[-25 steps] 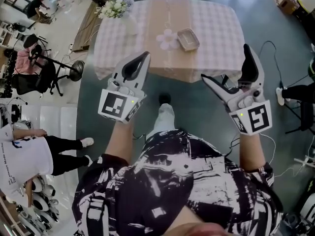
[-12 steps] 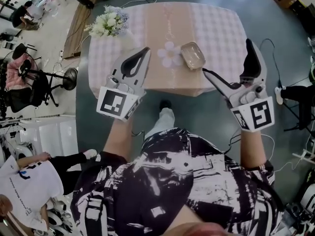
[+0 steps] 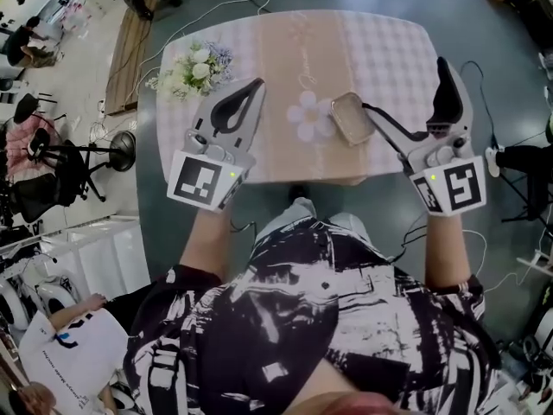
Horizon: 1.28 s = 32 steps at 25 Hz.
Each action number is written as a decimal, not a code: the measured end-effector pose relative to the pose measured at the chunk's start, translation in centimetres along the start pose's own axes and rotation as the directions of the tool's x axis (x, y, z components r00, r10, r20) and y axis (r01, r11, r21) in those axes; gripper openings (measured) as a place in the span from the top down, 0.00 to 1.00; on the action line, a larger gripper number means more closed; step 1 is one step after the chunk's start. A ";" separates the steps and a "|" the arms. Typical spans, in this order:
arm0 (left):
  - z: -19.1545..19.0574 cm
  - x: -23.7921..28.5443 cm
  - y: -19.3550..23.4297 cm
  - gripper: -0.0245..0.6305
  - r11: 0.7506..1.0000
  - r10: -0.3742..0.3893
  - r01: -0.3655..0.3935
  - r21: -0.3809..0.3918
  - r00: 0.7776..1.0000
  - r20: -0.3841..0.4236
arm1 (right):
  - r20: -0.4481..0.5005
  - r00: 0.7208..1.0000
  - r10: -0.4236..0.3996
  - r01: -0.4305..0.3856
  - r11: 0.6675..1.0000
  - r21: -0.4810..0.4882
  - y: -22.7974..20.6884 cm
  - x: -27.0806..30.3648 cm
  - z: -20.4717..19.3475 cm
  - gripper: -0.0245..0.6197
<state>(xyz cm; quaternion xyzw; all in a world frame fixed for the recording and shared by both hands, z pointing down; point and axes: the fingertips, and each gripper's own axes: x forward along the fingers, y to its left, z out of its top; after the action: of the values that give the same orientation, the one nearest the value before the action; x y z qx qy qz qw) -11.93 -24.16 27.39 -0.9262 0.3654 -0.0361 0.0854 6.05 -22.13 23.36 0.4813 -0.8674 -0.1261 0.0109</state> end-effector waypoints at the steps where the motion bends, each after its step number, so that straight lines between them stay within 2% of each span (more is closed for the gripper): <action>1: -0.2 0.5 0.3 0.96 1.000 -0.002 0.002 -0.001 1.000 -0.001 | -0.011 1.000 -0.003 0.003 1.000 0.003 -0.4 0.3 -0.6 0.07; 8: -1.1 2.9 1.0 0.96 1.000 0.003 -0.003 -0.016 1.000 -0.013 | -0.049 0.999 -0.014 0.015 1.000 0.023 -2.8 1.0 -3.4 0.07; 19: -1.3 5.7 0.1 0.96 0.998 0.069 -0.069 0.001 0.994 -0.085 | -0.111 0.991 0.074 -0.068 0.996 0.057 -6.4 2.2 -8.3 0.07; 26: -3.0 6.6 0.4 0.96 0.996 0.082 -0.084 -0.008 0.991 -0.104 | -0.213 0.970 0.116 -0.094 0.989 0.111 -6.9 3.3 -15.8 0.07; 32: -3.8 6.8 0.4 0.96 0.995 0.092 -0.095 -0.014 0.987 -0.132 | -0.339 0.929 0.147 -0.092 0.980 0.174 -6.4 3.1 -23.8 0.07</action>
<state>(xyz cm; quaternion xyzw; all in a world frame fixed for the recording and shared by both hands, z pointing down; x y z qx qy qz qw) -7.75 -29.59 31.12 -0.9045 0.4135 -0.0890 0.0535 13.06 -32.95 44.64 0.4416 -0.8864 0.0305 0.1352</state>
